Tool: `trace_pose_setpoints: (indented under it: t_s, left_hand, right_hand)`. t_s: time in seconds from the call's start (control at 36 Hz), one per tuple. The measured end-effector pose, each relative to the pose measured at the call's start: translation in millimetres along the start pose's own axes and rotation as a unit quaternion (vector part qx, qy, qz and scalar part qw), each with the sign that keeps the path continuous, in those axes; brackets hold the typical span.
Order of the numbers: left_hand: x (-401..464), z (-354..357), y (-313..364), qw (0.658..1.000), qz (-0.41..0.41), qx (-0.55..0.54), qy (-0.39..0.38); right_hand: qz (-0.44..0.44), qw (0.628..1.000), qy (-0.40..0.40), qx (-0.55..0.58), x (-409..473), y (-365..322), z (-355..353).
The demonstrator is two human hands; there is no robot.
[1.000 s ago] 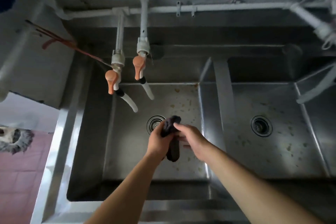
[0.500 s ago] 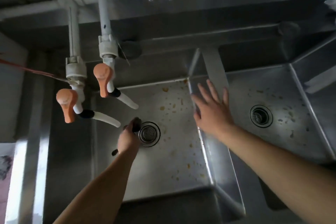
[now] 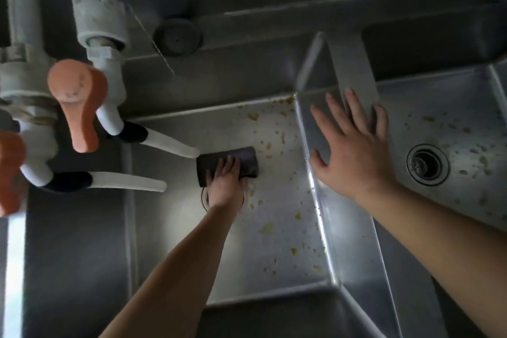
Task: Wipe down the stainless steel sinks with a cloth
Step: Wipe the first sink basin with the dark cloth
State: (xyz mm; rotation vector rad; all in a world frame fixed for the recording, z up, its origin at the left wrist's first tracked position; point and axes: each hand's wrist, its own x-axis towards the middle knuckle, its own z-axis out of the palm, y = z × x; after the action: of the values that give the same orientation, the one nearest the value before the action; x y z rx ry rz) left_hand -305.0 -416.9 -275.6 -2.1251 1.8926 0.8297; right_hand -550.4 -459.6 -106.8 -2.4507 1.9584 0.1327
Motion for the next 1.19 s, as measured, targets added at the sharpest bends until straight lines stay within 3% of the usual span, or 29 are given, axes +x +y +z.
trace_pose_setpoints:
  t_s: [0.14, 0.25, 0.31, 0.36, 0.44, 0.53, 0.67, 0.72, 0.81, 0.92, 1.06, 1.19]
  left_hand:
    - [-57.3, 31.9, 22.4, 0.988, 0.109, 0.051, -0.096]
    - [-82.9, 48.2, 29.4, 0.970, 0.179, 0.081, -0.146]
    - [-80.7, 40.0, 27.1, 0.968, 0.217, 0.080, -0.098]
    - [-75.1, 28.4, 21.6, 0.972, 0.228, 0.049, 0.013]
    - [-61.7, -1.4, 18.3, 0.985, 0.082, -0.151, 0.031]
    - [-40.0, -24.7, 15.4, 0.914, -0.094, -0.379, 0.113]
    - [2.9, -50.8, 6.8, 0.838, -0.264, -0.402, 0.258]
    - [20.9, -57.0, 6.3, 0.826, -0.271, -0.401, 0.288]
    - [53.7, -61.7, 5.5, 0.835, -0.264, -0.358, 0.323]
    - [94.3, -54.6, 3.0, 0.880, -0.283, -0.282, 0.257]
    - [126.0, -38.2, 15.1, 0.863, -0.329, -0.302, 0.235]
    - [123.6, -25.3, 53.5, 0.904, -0.270, -0.258, 0.207]
  right_hand:
    - [0.002, 1.000, -0.026, -0.004, 0.2, -1.7, -6.6]
    - [0.016, 1.000, 0.002, 0.002, -1.4, -0.7, -4.5]
    - [0.015, 1.000, 0.015, 0.013, -0.2, -0.6, -3.6]
    - [0.014, 1.000, 0.017, 0.020, 1.1, -1.1, -4.1]
    - [0.016, 0.999, 0.020, 0.026, 0.6, -2.8, -5.5]
    - [0.018, 0.999, 0.016, 0.033, 1.3, -1.4, -6.4]
    - [0.013, 0.999, 0.012, 0.030, 0.9, -0.2, -5.4]
    - [0.011, 0.999, 0.011, 0.029, 0.6, 0.8, -4.6]
    - [0.006, 1.000, 0.007, 0.020, 0.7, 1.7, -4.3]
    - [0.009, 0.999, 0.014, 0.032, 1.8, 2.3, -5.4]
    - [0.004, 0.998, 0.033, 0.056, 2.6, 1.8, -5.7]
    - [0.004, 0.998, 0.030, 0.063, 2.8, 1.9, -6.5]
